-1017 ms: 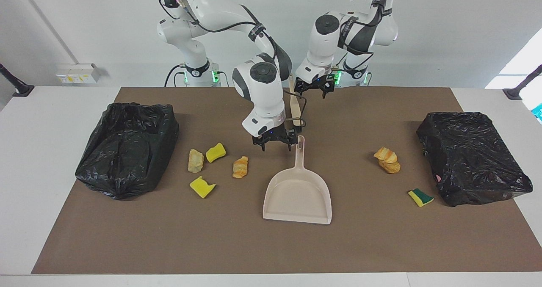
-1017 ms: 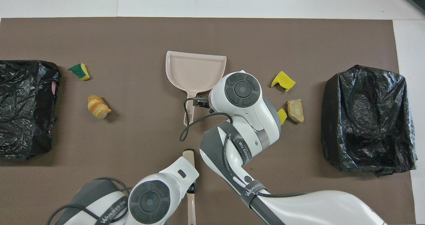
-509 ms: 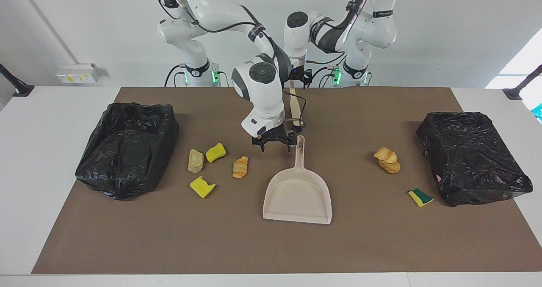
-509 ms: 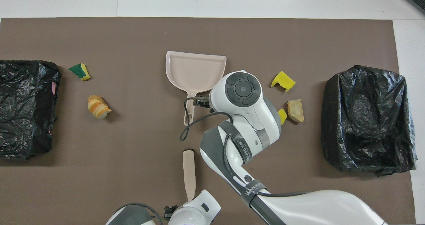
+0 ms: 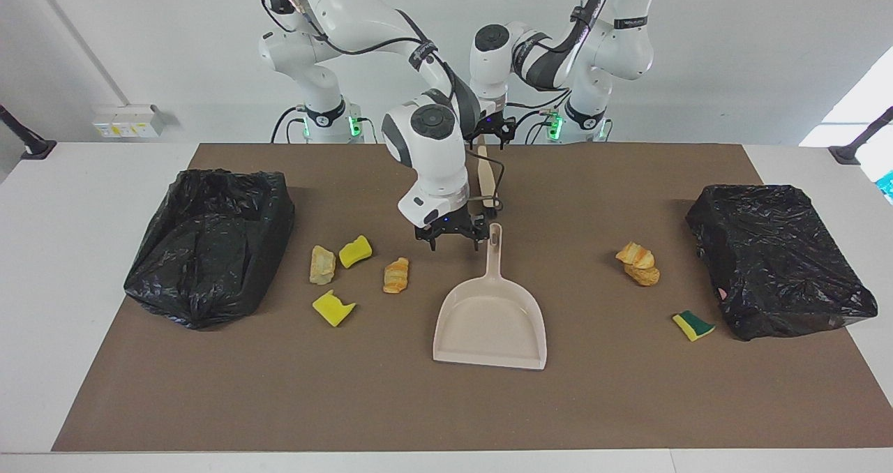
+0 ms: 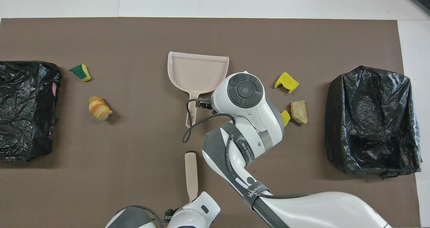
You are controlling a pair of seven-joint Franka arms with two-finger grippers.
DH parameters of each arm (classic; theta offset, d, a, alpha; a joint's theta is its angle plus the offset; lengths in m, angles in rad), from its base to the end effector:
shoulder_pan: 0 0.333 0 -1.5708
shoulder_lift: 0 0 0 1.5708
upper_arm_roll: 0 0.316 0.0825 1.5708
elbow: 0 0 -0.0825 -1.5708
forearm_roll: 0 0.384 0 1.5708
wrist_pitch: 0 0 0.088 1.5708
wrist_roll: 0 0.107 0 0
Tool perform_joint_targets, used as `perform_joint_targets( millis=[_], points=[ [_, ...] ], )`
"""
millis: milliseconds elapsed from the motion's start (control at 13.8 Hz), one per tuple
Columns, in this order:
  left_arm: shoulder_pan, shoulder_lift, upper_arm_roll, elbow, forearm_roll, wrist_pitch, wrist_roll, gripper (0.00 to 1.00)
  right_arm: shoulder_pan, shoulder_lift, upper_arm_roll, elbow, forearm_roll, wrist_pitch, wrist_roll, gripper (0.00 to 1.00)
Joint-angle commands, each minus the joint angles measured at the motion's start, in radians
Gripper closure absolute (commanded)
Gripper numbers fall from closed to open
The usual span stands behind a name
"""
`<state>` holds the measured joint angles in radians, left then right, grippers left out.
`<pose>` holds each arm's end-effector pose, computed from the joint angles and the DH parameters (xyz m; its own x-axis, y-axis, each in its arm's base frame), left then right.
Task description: Sweep and dump trash in bin
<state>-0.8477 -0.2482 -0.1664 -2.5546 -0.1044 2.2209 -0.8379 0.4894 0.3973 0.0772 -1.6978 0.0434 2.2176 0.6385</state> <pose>0.2210 -0.3585 0.3475 0.9912 -0.1002 -0.0863 -0.1040 -0.9937 -0.0413 0.5695 0.3576 0.3770 0.9926 -0.1071 0.0577 -0.0991 -0.9870 -0.1268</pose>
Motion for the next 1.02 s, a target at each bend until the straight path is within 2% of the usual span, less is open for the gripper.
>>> perform_joint_targets(
  millis=[0, 73, 363, 509, 654, 799, 945],
  points=[
    [-0.017, -0.009, 0.011, -0.021, -0.012, 0.022, -0.014, 0.80, -0.003, 0.012, 0.006, 0.010, -0.017, 0.020, 0.021, 0.00],
    [-0.017, -0.010, 0.011, -0.021, -0.012, 0.019, -0.004, 1.00, -0.003, 0.012, 0.006, 0.010, -0.017, 0.020, 0.021, 0.00],
    [-0.010, -0.008, 0.013, -0.015, -0.012, -0.003, 0.008, 1.00, -0.005, 0.012, 0.006, 0.012, -0.017, 0.016, 0.017, 0.00],
    [0.019, -0.019, 0.024, 0.006, -0.011, -0.082, 0.040, 1.00, -0.008, 0.020, 0.006, 0.014, -0.016, 0.014, 0.010, 0.00],
    [0.120, -0.040, 0.024, 0.042, -0.011, -0.180, 0.136, 1.00, -0.008, 0.069, 0.006, 0.122, -0.004, -0.007, 0.021, 0.00],
    [0.195, -0.060, 0.025, 0.079, -0.011, -0.257, 0.213, 1.00, -0.006, 0.087, 0.007, 0.142, 0.001, 0.008, 0.023, 0.00],
    [0.264, -0.124, 0.031, 0.089, -0.011, -0.323, 0.291, 1.00, 0.044, 0.110, 0.006, 0.147, -0.017, 0.016, 0.032, 0.00]
  ],
)
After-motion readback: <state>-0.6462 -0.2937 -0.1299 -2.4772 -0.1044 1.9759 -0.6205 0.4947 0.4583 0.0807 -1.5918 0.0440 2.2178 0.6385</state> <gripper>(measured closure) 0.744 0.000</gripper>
